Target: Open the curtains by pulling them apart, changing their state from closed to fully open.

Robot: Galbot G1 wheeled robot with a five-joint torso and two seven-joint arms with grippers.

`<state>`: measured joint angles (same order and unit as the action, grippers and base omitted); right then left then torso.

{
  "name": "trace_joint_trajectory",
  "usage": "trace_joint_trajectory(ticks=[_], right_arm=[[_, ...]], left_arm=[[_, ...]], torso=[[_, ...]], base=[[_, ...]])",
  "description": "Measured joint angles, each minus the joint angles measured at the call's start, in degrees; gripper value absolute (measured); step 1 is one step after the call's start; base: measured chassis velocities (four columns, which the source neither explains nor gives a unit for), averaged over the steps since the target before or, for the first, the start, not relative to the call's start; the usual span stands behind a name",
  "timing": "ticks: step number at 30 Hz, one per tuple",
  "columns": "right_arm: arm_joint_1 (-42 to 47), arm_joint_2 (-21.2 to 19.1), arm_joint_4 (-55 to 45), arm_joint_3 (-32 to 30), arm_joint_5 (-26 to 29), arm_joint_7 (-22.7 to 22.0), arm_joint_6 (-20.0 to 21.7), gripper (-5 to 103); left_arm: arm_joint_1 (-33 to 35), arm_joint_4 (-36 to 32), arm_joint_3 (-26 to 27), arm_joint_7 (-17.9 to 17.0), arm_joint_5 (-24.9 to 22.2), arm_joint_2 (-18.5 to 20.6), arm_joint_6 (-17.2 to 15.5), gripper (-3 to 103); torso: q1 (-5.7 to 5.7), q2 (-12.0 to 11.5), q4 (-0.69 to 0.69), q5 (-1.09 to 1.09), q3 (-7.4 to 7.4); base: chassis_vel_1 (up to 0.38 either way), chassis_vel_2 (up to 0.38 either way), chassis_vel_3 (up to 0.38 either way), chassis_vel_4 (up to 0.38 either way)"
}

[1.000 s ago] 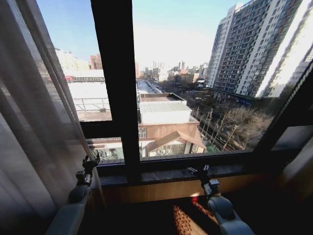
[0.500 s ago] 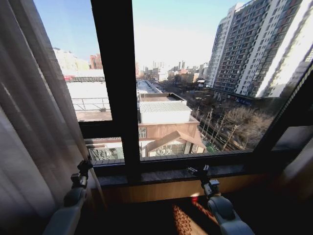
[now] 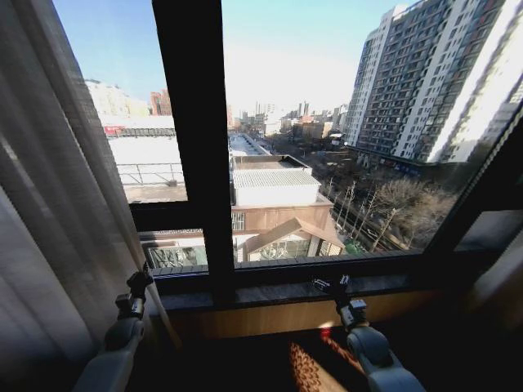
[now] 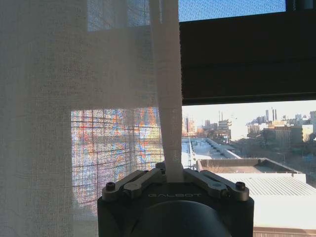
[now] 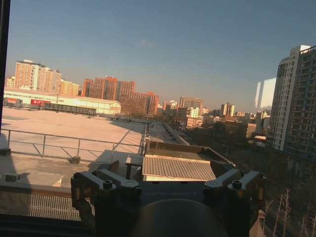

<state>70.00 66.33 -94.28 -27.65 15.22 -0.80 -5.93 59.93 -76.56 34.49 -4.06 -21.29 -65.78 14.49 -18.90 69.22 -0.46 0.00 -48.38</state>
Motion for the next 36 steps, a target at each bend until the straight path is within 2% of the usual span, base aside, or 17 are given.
trace_joint_trajectory(ticks=[16,19,36], right_arm=[[0.0,0.0,0.0,0.01,0.0,0.0,0.0,100],[0.0,0.0,0.0,0.01,0.0,0.0,0.0,100],[0.0,0.0,0.0,0.02,0.0,0.0,0.0,100]], left_arm=[[0.91,-0.31,0.54,-0.25,-0.05,0.1,0.24,0],[1.05,-0.67,0.54,-0.3,0.06,-0.15,0.26,0],[2.15,-1.41,1.1,-0.72,0.47,-0.49,0.24,0]], torso=[[0.01,0.0,0.01,-0.02,0.0],[-0.02,-0.01,0.01,0.03,-0.01],[0.01,0.0,0.01,-0.01,0.0]], base=[[0.179,0.193,-0.186,-0.197],[0.331,0.321,-0.315,-0.285],[0.392,0.309,-0.396,-0.313]])
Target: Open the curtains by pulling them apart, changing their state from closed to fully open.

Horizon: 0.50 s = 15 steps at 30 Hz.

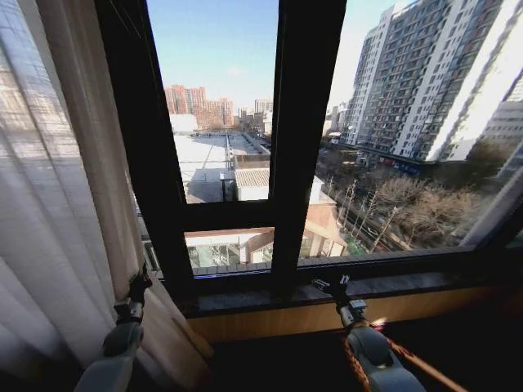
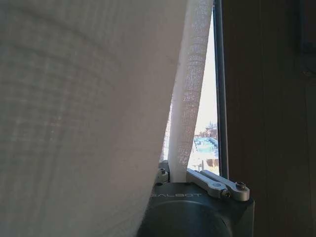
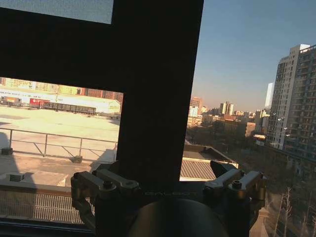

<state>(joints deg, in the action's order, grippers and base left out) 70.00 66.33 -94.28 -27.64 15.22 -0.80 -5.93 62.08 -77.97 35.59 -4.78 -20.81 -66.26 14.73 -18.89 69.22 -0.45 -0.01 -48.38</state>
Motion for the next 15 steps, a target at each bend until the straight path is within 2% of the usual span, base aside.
trace_joint_trajectory(ticks=[15], right_arm=[[0.0,0.0,0.0,0.0,0.0,0.0,0.0,100]], left_arm=[[0.11,0.16,0.2,-0.25,1.1,-0.51,0.49,0]], torso=[[0.0,0.01,0.0,0.0,0.0]], base=[[0.389,0.327,-0.385,-0.32]])
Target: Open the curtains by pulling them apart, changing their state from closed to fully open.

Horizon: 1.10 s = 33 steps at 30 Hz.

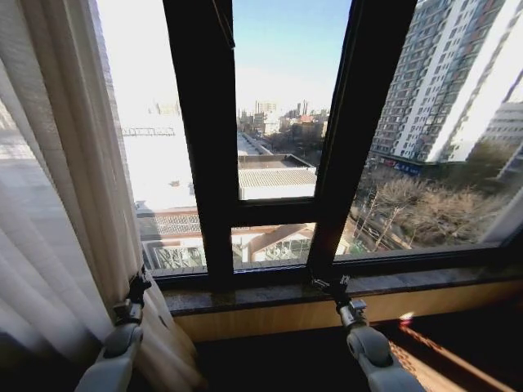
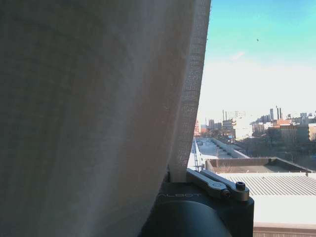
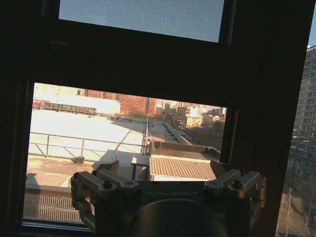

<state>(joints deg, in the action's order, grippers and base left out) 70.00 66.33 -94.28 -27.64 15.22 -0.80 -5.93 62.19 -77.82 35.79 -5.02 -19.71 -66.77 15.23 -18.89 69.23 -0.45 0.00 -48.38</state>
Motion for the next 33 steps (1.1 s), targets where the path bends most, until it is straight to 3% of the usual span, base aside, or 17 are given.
trace_joint_trajectory(ticks=[25,33], right_arm=[[0.0,0.0,0.0,0.0,0.0,0.0,0.0,100],[0.0,0.01,0.0,0.0,0.0,0.01,0.0,100]], left_arm=[[0.64,-0.05,0.32,-0.33,-0.14,1.14,0.72,0],[0.47,0.51,0.41,-0.42,-0.17,0.81,0.92,0]], torso=[[0.0,-0.01,0.0,0.0,0.0],[-0.01,0.0,0.03,-0.03,0.01]], base=[[0.366,0.337,-0.371,-0.333],[0.192,0.203,-0.185,-0.182]])
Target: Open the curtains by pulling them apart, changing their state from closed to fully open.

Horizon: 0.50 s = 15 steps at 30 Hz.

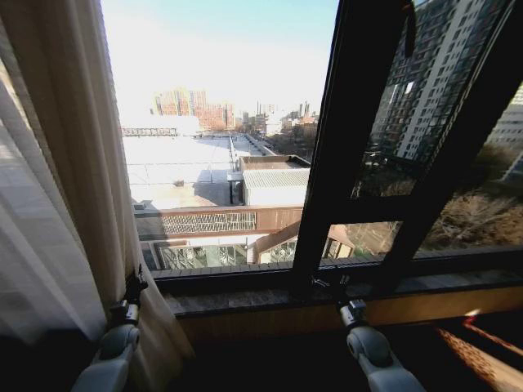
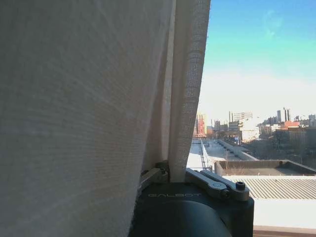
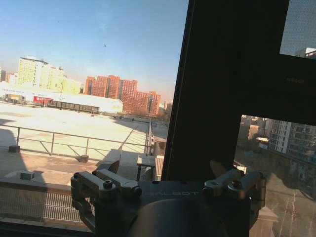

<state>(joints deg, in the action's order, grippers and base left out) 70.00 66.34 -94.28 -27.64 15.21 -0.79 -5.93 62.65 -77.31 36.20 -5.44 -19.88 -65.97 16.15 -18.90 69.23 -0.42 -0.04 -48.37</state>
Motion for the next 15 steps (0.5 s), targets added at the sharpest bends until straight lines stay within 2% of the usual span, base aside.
trace_joint_trajectory(ticks=[6,11,15], right_arm=[[0.0,-0.02,0.0,-0.02,0.0,0.0,0.0,100],[0.0,-0.03,0.01,-0.05,0.0,-0.01,0.0,100],[0.0,-0.02,0.0,-0.03,0.0,-0.01,0.0,100]], left_arm=[[-0.51,1.08,-0.12,-0.01,0.1,-0.34,0.03,0],[-0.93,1.88,-0.19,0.03,0.1,-0.19,0.15,0],[-1.45,2.72,-0.18,0.05,0.03,0.17,0.45,0]], torso=[[0.0,-0.01,-0.05,0.09,-0.01],[0.01,0.0,-0.06,0.05,-0.01],[0.0,-0.01,-0.04,0.02,-0.01]], base=[[-0.002,0.007,-0.007,0.006],[-0.017,-0.038,0.0,0.018],[0.128,0.062,-0.116,-0.048]])
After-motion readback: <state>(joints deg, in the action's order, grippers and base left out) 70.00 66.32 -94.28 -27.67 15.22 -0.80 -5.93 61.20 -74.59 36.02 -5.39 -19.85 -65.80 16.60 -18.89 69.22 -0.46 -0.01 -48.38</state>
